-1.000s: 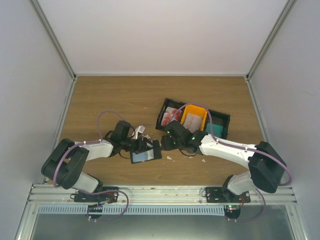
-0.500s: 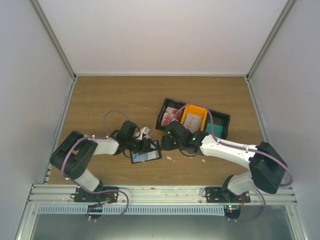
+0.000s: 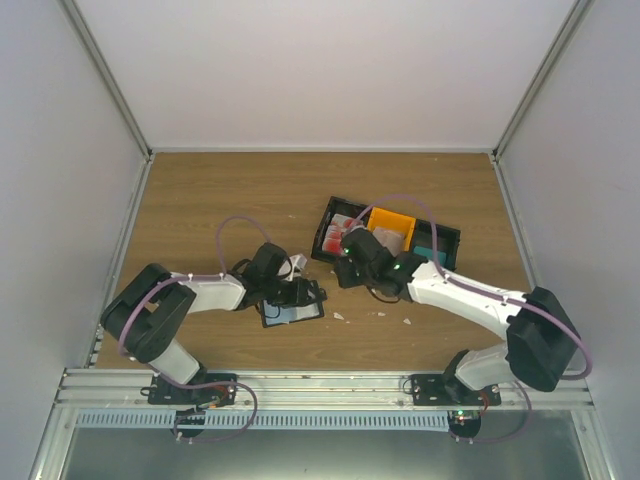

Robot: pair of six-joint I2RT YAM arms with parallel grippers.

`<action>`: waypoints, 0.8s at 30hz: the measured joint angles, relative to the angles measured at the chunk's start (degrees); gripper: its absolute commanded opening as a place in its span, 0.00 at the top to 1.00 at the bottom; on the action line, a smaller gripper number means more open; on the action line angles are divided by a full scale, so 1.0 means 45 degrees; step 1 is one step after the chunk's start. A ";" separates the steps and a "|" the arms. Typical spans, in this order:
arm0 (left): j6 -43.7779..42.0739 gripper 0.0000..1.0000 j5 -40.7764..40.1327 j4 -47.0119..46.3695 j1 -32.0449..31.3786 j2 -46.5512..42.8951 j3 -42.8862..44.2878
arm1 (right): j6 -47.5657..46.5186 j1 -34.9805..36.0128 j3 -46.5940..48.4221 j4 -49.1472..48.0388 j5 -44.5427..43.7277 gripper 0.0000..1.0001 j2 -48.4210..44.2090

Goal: Put the credit cards into the card holder
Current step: Open the card holder at the center of the board, then pick up the credit card from the storage box.

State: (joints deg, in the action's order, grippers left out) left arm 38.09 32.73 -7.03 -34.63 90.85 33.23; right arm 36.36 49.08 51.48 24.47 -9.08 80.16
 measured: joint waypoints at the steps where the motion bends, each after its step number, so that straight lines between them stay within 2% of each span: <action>1: -0.0029 0.62 -0.0335 0.0146 -0.0155 -0.0112 0.0029 | -0.0243 -0.0243 0.0136 0.0063 -0.0019 0.56 -0.0044; 7: -0.0039 0.67 -0.1554 0.0714 -0.0593 -0.0457 0.0068 | -0.1792 -0.2346 0.0840 0.0301 0.0044 0.65 -0.0219; 13: -0.0029 0.72 -0.2443 0.1122 -0.0631 -0.0913 0.0068 | -0.3813 -0.3351 0.2147 0.0646 0.0772 0.76 0.0466; 17: 0.0010 0.74 -0.2807 0.1137 -0.0631 -0.1078 0.0092 | -0.5139 -0.3351 0.3643 0.0899 0.1661 0.76 0.1841; 24: 0.0267 0.74 -0.3293 0.0967 -0.0636 -0.0845 0.0549 | -0.7004 -0.3351 0.5693 0.1627 0.2351 0.69 0.4707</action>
State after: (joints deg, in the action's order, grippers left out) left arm 39.29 17.91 -2.68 -37.50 87.05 35.70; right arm 4.84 34.00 77.10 31.79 1.50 101.34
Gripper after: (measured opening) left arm 0.263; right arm 0.279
